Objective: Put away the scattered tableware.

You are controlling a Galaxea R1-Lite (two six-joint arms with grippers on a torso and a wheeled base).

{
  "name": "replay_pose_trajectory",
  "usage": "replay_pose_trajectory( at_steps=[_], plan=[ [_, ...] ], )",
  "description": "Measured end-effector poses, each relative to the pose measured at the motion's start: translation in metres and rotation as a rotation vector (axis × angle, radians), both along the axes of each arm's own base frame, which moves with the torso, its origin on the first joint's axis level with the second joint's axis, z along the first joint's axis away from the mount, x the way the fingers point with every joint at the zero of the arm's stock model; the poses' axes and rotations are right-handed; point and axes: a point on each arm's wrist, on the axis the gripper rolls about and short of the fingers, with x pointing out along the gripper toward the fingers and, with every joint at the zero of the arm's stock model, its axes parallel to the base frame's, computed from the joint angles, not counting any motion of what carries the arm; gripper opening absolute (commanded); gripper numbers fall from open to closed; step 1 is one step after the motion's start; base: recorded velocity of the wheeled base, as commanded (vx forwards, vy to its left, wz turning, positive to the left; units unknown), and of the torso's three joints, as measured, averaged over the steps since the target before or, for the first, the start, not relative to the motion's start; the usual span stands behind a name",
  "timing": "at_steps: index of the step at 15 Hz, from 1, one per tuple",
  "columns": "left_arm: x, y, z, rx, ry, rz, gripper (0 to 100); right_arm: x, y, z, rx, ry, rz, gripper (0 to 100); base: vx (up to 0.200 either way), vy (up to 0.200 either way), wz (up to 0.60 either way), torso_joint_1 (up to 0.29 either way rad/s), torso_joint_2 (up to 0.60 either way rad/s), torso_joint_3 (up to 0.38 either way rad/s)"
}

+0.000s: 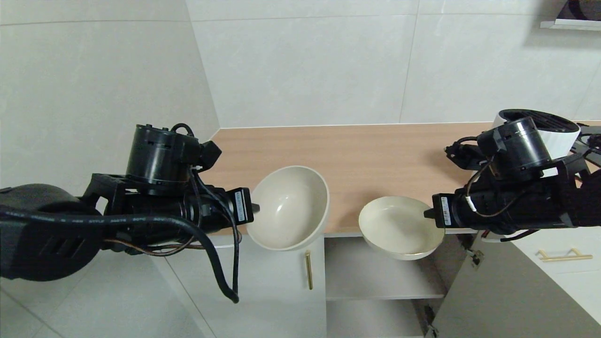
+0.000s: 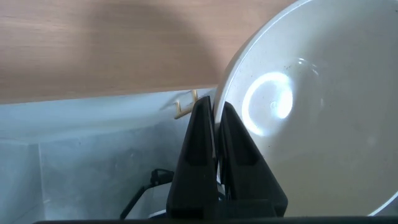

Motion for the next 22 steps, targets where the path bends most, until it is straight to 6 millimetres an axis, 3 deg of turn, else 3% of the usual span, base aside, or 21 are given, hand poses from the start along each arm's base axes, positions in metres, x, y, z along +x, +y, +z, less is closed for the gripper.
replay_pose_trajectory(
  at_steps=[3, 16, 22],
  plan=[
    [-0.002, -0.002, 0.001, 0.001, -0.003, -0.011, 0, -0.002, -0.001, 0.000, -0.001, -0.002, 0.000, 0, -0.200, 0.000, 0.00, 0.004, 0.00, 0.006],
    [-0.001, -0.004, -0.003, 0.013, 0.005, -0.017, 0, 0.007, 0.001, -0.012, -0.020, 0.023, -0.003, 0, 0.000, 0.000, 0.00, -0.003, 0.01, 0.005],
    [0.000, -0.004, -0.005, 0.021, 0.009, -0.021, 0, 0.008, 0.001, -0.014, -0.034, 0.026, 0.006, 0, 0.000, 0.000, 0.00, -0.176, 0.43, 0.244]
  ],
)
